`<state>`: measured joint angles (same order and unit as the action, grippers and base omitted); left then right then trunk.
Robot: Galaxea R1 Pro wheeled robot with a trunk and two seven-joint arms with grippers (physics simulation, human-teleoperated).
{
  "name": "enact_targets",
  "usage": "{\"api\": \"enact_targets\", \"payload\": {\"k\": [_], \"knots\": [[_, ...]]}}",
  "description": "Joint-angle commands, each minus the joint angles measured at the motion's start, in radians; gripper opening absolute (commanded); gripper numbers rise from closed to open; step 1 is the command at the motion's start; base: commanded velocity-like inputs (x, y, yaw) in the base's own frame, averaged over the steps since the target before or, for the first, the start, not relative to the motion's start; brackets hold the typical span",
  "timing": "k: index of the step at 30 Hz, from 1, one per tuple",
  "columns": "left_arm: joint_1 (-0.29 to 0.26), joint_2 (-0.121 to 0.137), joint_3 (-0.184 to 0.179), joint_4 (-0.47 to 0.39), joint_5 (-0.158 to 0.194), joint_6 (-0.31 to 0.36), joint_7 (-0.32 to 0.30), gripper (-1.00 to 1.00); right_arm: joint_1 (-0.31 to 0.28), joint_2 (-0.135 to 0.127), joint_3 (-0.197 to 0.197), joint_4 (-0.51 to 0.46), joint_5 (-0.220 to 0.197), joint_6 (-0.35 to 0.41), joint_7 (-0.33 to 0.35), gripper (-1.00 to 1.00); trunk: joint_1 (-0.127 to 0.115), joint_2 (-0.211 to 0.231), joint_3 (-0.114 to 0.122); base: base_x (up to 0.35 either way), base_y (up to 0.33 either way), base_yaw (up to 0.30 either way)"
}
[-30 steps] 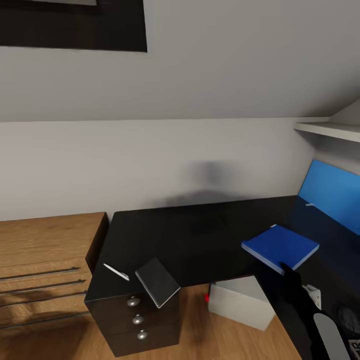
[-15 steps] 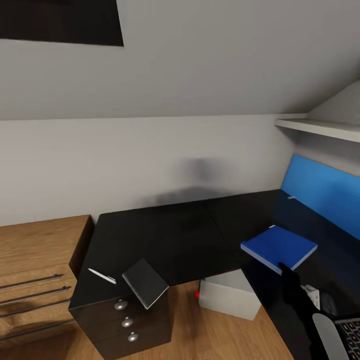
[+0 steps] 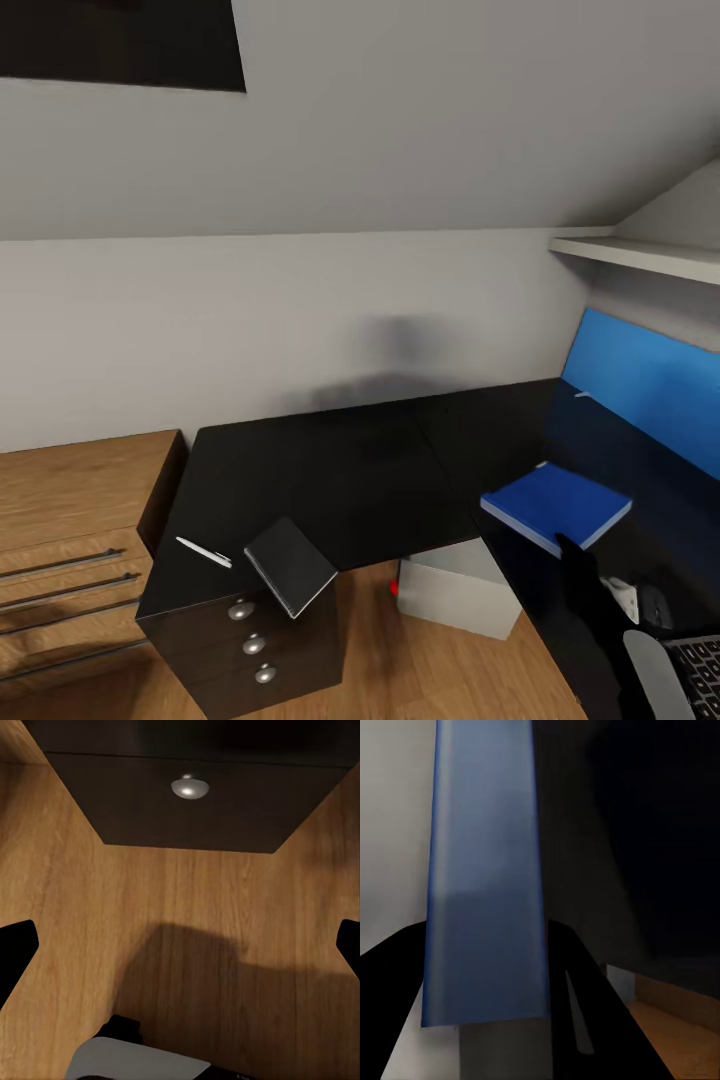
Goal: In the bedroom, organize the workspace by keeping the computer under the desk, ensuring the monitor is on the desk, placing the keyboard on the desk next to the monitor, placing the mouse on the desk next to the keyboard, moving the folder from the swivel chair onto the desk next to the mouse, stacking the notebook on top of the folder with the pen on top of the notebook, and positioning the swivel chair next to the desk.
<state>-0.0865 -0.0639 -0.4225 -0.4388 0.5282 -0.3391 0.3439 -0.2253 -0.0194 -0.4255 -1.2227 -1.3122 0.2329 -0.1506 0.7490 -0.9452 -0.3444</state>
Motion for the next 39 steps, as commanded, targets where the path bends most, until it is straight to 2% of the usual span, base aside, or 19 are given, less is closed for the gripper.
{"api": "enact_targets", "payload": {"k": [1, 7, 23, 39], "knots": [[-0.001, 0.001, -0.009, 0.000, 0.007, -0.005, 0.007, 1.00, -0.002, 0.000, -0.001, 0.007, -0.009, 0.004, -0.011, -1.00, 0.000, -0.001, -0.001, 0.000, 0.000, 0.000], [-0.001, -0.004, -0.009, 0.000, 0.007, -0.005, 0.007, 1.00, -0.005, -0.001, -0.002, 0.041, 0.016, -0.014, -0.018, -1.00, 0.000, -0.001, -0.001, 0.000, 0.000, 0.000], [-0.001, -0.004, -0.009, 0.000, 0.007, -0.005, 0.007, 1.00, -0.008, -0.001, -0.003, 0.079, 0.025, -0.059, -0.018, -1.00, 0.000, -0.001, -0.001, 0.027, -0.012, 0.000], [-0.001, -0.005, -0.009, 0.000, 0.007, -0.004, 0.007, 1.00, -0.009, 0.000, -0.003, 0.108, 0.066, -0.064, -0.019, -1.00, 0.000, -0.001, -0.001, 0.004, -0.002, 0.000]]}}
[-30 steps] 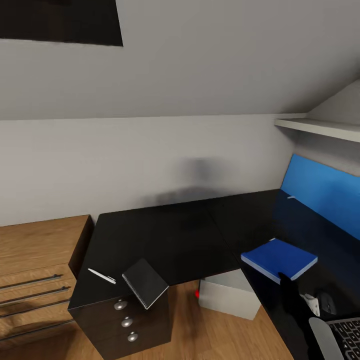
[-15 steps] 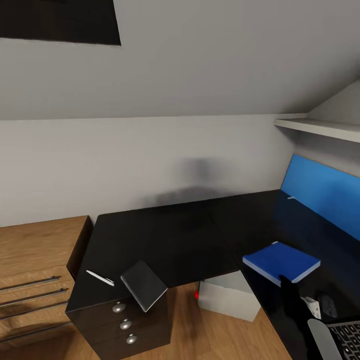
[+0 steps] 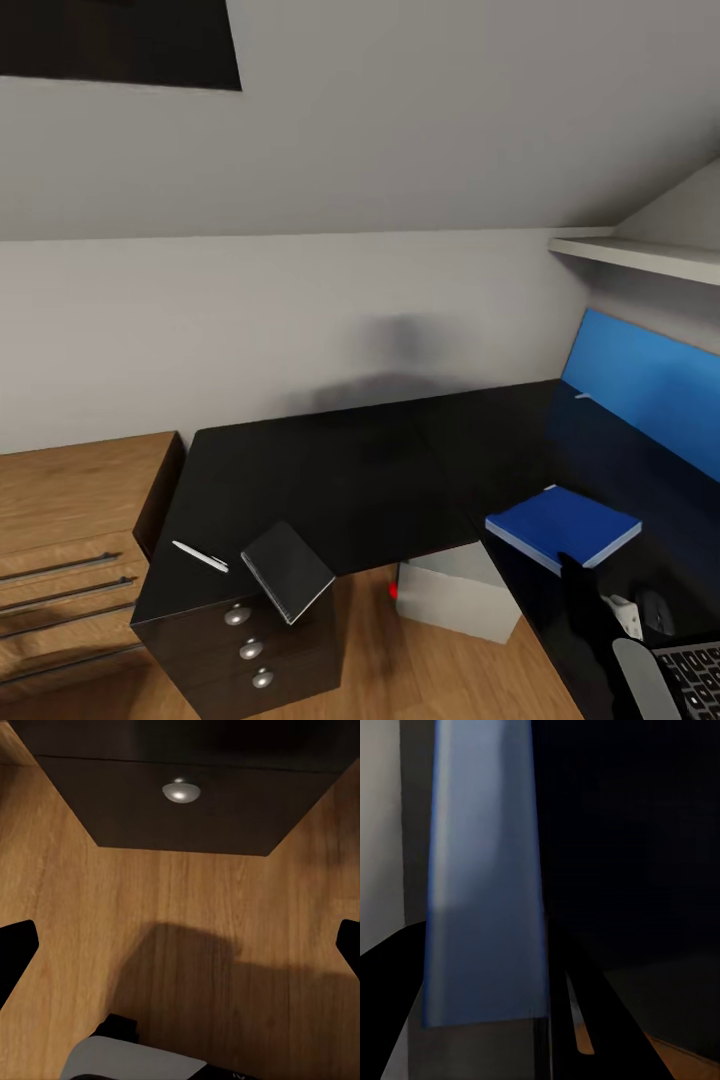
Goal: In the bedroom, organize the workspace by keeping the computer under the desk, ensuring the monitor is on the desk, placing the keyboard on the desk next to the monitor, placing the mouse on the desk next to the keyboard, moving the folder from the swivel chair onto the desk next to the mouse, stacking the notebook on top of the folder with the pen on top of the notebook, and positioning the swivel chair next to the desk.
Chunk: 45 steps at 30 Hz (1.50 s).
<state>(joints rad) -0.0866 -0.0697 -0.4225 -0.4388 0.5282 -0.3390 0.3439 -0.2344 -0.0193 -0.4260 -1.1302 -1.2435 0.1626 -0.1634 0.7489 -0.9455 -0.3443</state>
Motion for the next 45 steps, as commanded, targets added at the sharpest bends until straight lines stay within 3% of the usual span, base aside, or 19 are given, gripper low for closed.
{"api": "enact_targets", "payload": {"k": [1, 11, 45], "knots": [[-0.001, 0.001, -0.009, 0.000, 0.007, -0.005, 0.007, 1.00, 0.000, 0.000, -0.002, 0.016, -0.001, 0.005, -0.006, -1.00, 0.000, -0.001, -0.001, 0.077, -0.048, 0.000], [-0.001, 0.001, -0.009, 0.000, 0.007, -0.005, 0.007, 1.00, 0.000, -0.001, 0.000, 0.018, 0.002, -0.049, -0.005, -1.00, 0.000, -0.001, -0.001, 0.024, -0.017, 0.000], [-0.001, 0.001, -0.009, 0.000, 0.007, -0.005, 0.007, 1.00, 0.000, 0.005, -0.002, 0.012, -0.008, -0.049, -0.004, -1.00, 0.000, -0.001, -0.001, 0.009, 0.000, -0.025]]}}
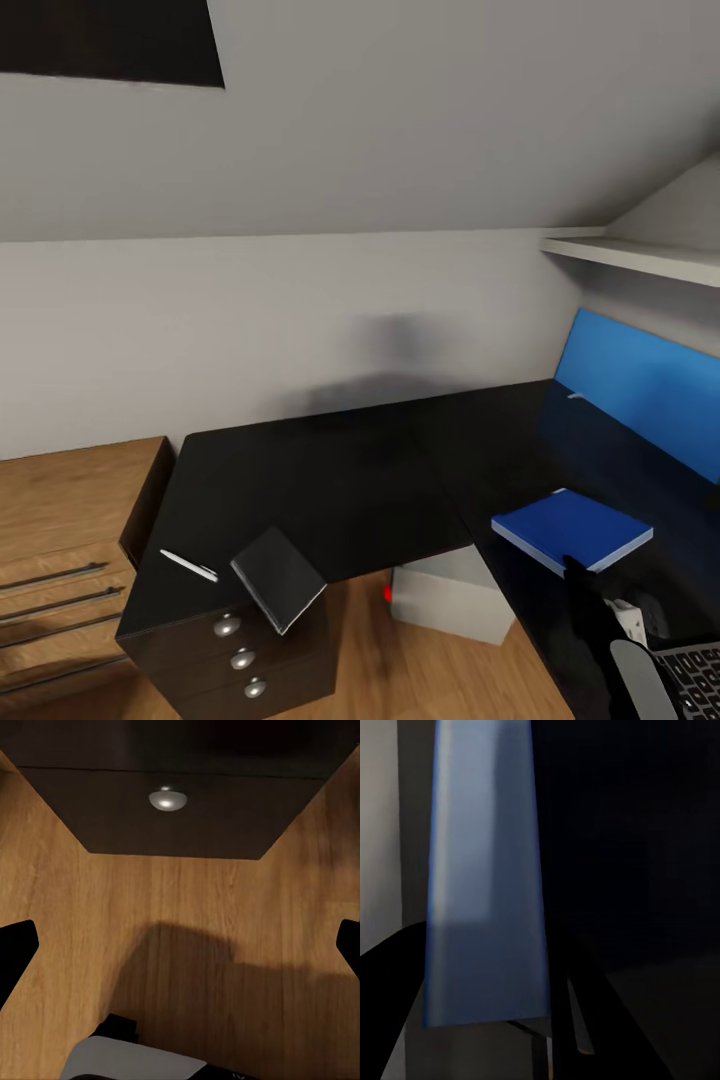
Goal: In the bedroom, organize the workspace by keeping the computer under the desk, ensuring the monitor is on the desk, placing the keyboard on the desk next to the monitor, placing the mouse on the desk next to the keyboard, moving the folder from the swivel chair onto the desk next to the mouse, stacking the notebook on top of the folder with the pen on top of the notebook, and positioning the swivel chair next to the desk.
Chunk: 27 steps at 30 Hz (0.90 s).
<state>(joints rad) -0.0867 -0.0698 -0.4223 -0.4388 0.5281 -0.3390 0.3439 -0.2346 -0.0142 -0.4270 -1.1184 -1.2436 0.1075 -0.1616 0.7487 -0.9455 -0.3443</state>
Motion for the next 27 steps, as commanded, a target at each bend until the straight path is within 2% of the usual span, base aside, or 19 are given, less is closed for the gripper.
{"api": "enact_targets", "payload": {"k": [1, 27], "knots": [[-0.001, 0.001, -0.009, 0.000, 0.007, -0.005, 0.007, 1.00, 0.000, 0.000, -0.001, 0.000, -0.008, 0.005, -0.006, -1.00, 0.000, -0.001, -0.001, 0.173, 0.000, 0.000], [-0.001, -0.007, -0.018, 0.021, 0.007, -0.005, 0.007, 1.00, 0.000, -0.004, 0.001, 0.003, -0.005, 0.009, -0.010, -1.00, 0.000, -0.001, -0.001, 0.016, 0.000, 0.000]]}}
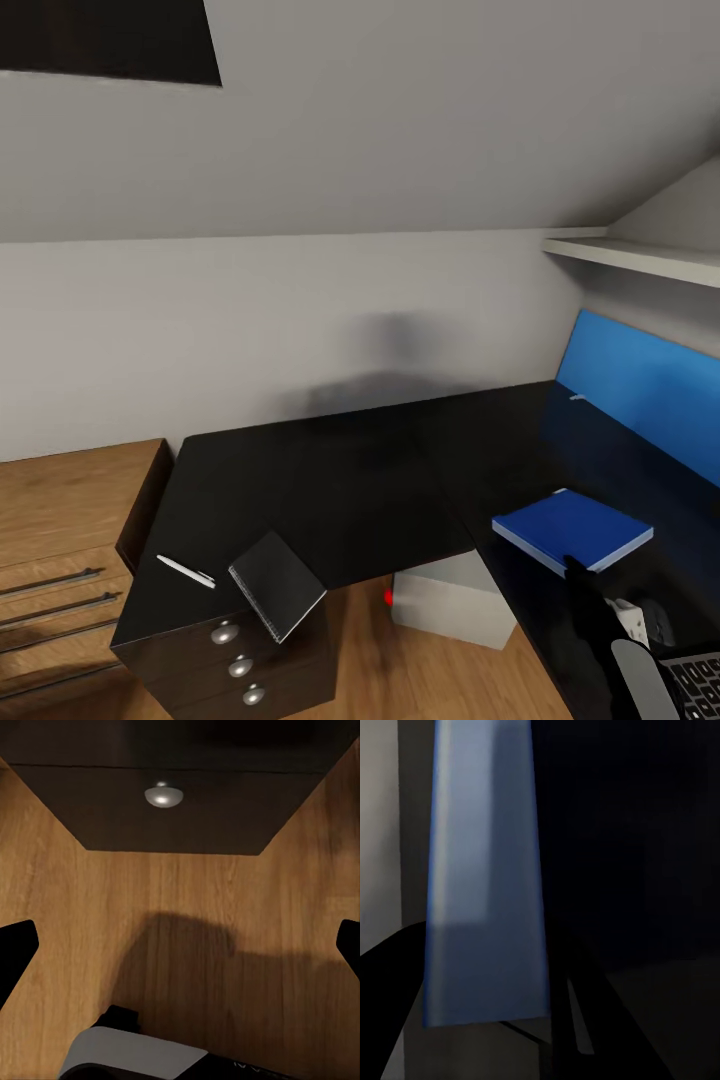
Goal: In the bedroom, organize the workspace by keeping the computer under the desk, ensuring the monitor is on the desk, placing the keyboard on the desk next to the monitor, placing the mouse on the desk next to the keyboard, moving the folder from the swivel chair onto the desk next to the mouse, stacking the notebook on top of the folder with the pen on top of the notebook, and positioning the swivel chair next to the desk.
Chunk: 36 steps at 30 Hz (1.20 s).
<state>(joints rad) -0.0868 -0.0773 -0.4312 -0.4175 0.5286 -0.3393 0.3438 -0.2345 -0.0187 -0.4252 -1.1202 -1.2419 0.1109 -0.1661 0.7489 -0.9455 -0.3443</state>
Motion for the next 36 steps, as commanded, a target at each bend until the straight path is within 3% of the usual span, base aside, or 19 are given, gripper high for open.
{"api": "enact_targets", "payload": {"k": [1, 36], "knots": [[-0.001, 0.001, -0.009, 0.000, 0.007, -0.004, 0.008, 1.00, 0.000, 0.000, -0.001, 0.005, -0.007, 0.006, -0.006, -1.00, 0.000, -0.001, -0.001, 0.000, 0.000, 0.000], [-0.001, -0.001, -0.009, 0.000, 0.006, -0.005, 0.007, 1.00, 0.000, 0.000, 0.000, 0.003, -0.003, 0.006, -0.006, -1.00, 0.000, -0.001, -0.001, 0.032, 0.000, 0.000]]}}
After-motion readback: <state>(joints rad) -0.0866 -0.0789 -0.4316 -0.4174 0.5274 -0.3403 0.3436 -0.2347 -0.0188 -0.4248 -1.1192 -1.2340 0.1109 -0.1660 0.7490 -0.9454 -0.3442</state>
